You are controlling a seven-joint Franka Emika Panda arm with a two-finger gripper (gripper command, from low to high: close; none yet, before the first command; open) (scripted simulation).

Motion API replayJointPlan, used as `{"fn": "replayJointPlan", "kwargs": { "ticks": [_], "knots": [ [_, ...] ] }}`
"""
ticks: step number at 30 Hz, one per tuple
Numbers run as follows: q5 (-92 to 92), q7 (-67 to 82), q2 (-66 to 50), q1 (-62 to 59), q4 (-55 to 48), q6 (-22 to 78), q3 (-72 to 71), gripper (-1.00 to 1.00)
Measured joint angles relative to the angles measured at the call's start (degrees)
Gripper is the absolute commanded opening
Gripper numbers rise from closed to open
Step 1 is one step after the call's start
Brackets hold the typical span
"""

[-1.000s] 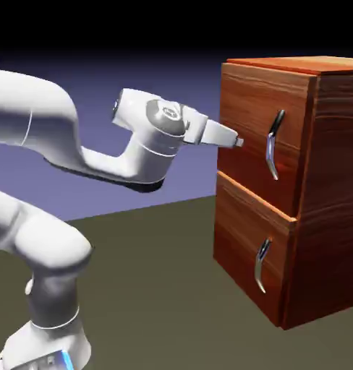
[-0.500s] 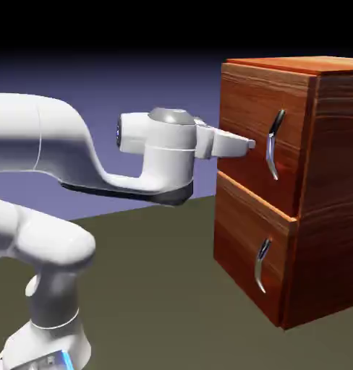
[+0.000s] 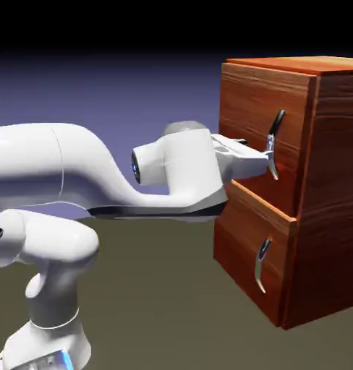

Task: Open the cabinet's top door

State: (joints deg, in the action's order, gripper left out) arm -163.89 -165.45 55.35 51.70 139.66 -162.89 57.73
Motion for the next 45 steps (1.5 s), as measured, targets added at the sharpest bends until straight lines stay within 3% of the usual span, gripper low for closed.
{"fn": "replayJointPlan", "kwargs": {
  "ticks": [1,2,12,23,35,45],
  "knots": [
    [-0.39,-0.30,-0.98,2.08,-1.44,0.53,1.20,0.00],
    [-0.73,-0.55,-1.81,3.82,-2.65,0.98,2.21,-1.00],
    [10.22,-0.15,-2.45,-12.78,8.90,8.80,-12.36,-1.00],
    [36.58,9.24,6.14,-28.05,24.06,22.73,-34.73,-1.00],
    [66.49,15.88,12.51,-28.50,30.53,41.19,-58.17,-1.00],
    [89.66,15.10,5.97,-26.30,25.74,60.50,-78.93,-1.00]
  ]
}}
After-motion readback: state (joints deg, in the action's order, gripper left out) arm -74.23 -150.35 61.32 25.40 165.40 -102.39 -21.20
